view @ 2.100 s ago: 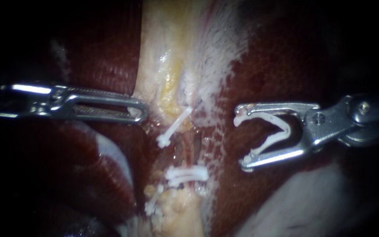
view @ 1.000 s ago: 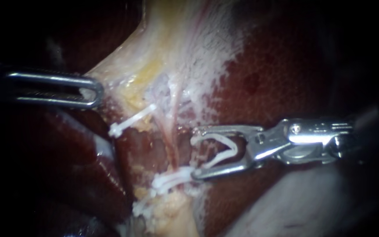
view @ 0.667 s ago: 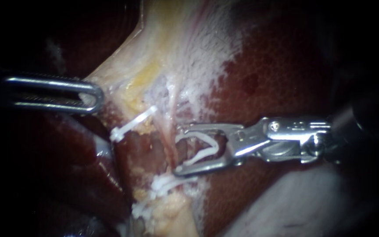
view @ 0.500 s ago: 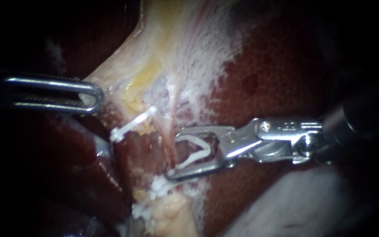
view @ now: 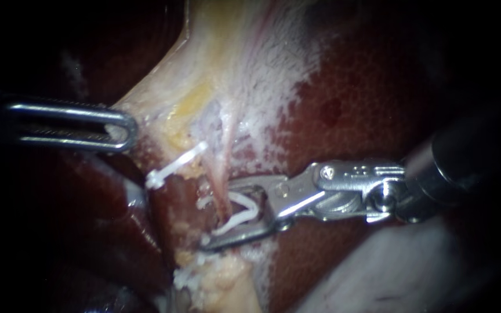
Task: Clipping third clip right tube
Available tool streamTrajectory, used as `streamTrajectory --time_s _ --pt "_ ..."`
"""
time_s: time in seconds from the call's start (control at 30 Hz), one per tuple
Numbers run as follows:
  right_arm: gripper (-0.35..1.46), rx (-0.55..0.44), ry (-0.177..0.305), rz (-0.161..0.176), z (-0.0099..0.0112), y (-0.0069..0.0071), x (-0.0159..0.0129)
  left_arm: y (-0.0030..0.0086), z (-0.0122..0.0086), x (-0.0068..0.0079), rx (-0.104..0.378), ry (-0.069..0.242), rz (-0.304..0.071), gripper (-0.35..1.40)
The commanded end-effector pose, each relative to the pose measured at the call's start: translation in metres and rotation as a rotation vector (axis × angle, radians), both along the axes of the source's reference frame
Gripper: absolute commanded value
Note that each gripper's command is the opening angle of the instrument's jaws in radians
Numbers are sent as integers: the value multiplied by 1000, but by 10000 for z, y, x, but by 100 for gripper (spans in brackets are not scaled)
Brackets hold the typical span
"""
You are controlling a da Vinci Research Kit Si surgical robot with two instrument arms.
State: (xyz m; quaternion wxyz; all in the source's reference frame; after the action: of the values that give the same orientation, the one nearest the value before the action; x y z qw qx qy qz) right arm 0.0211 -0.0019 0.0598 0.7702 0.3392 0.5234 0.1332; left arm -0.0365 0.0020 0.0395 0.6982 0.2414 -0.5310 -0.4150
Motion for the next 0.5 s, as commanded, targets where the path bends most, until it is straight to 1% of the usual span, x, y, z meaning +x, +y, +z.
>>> streamTrajectory --time_s 0.03,0.07,0.13,0.23,0.33,0.5 --pt "29 22 -12 9 -2 0 -2 0 0 0 0 0 0 -35" --pt "20 35 -21 18 -2 1 -3 0 0 0 0 0 0 -35" --pt "-8 52 -40 45 -1 1 -8 0 0 0 0 0 0 -35" --pt "-26 40 -51 72 2 2 -15 0 0 0 0 0 0 -35" --pt "-35 38 -54 79 5 5 -18 0 0 0 -1 0 0 -35" --pt "-35 43 -57 80 6 5 -19 -1 0 0 -1 0 0 -35"
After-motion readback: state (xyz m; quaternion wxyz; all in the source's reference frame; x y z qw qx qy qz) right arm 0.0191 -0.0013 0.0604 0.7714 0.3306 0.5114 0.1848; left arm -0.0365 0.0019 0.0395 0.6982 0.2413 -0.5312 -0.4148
